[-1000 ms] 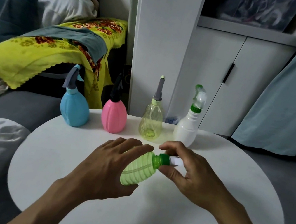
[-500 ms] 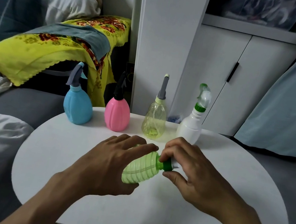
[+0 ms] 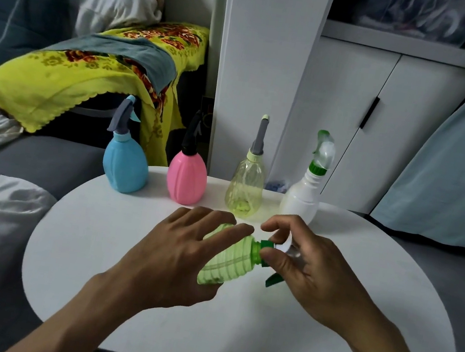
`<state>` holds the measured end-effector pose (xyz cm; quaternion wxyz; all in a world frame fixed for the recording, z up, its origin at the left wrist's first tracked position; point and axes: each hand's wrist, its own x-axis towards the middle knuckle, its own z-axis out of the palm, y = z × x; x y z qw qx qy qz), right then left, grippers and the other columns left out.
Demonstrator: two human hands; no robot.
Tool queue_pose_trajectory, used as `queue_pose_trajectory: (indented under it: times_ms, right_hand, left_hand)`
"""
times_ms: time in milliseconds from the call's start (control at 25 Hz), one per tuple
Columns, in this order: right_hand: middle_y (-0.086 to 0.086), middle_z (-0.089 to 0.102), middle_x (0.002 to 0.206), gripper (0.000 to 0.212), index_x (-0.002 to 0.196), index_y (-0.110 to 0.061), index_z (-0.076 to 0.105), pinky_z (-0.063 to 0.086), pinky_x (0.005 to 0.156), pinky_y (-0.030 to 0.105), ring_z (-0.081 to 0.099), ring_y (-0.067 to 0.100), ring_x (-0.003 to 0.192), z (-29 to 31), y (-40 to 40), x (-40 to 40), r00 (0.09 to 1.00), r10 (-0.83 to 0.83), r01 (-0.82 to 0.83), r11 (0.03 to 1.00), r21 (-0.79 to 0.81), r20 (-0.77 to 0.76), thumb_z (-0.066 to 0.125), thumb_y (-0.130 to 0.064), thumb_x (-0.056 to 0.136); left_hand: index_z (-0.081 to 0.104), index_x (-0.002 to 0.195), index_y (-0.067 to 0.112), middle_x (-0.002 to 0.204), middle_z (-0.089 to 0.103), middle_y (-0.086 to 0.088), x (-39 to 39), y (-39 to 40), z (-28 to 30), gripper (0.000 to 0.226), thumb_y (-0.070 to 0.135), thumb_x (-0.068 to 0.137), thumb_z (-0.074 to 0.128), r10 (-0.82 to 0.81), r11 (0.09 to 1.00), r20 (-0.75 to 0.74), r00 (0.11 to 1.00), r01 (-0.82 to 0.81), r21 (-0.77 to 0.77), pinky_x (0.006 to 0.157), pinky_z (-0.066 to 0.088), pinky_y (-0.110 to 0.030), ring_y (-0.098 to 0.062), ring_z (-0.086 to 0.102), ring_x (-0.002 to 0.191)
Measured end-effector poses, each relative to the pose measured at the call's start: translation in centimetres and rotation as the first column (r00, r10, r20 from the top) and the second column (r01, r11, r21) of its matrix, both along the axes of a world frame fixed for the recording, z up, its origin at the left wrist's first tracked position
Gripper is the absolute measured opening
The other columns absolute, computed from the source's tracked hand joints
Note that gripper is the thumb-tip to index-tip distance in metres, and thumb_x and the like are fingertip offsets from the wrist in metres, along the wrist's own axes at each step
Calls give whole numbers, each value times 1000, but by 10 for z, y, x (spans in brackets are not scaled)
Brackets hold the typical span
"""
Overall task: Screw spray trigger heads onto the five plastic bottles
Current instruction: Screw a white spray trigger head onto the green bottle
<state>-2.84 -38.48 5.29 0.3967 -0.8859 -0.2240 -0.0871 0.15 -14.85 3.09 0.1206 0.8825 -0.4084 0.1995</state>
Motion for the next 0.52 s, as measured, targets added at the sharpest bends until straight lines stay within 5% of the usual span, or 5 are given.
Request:
queue_pose_trajectory:
  times_ms: [160, 320, 520]
  right_hand:
    - [-32, 53, 112, 40, 115, -49, 45, 55, 76, 17, 58, 3, 105, -4, 0, 1, 997, 59, -56, 997, 51, -57, 69, -44, 84]
    - [-33, 52, 103, 28, 110, -58, 42, 59, 68, 24, 63, 2, 90, -3, -2, 2, 996, 38, -37, 999, 20, -76, 52, -68, 85]
    - [-28, 56, 103, 33, 112, -58, 42, 58, 69, 22, 63, 2, 93, -3, -1, 2, 998, 36, -34, 999, 33, -51, 61, -58, 84]
  left_hand:
    - [46, 139, 23, 129, 62, -5, 3, -2, 0, 84, 44, 66, 81, 27, 1000, 14, 1000, -27, 13, 88, 53, -39, -27, 61, 112]
    - [47, 140, 23, 130, 61, -5, 1, -3, -2, 84, 44, 65, 81, 18, 999, 30, 999, -19, 45, 87, 53, -38, -27, 60, 112]
    - [44, 139, 24, 129, 62, -5, 1, -5, -2, 89, 45, 62, 84, 26, 999, 21, 999, -27, 44, 86, 54, -39, -27, 62, 111]
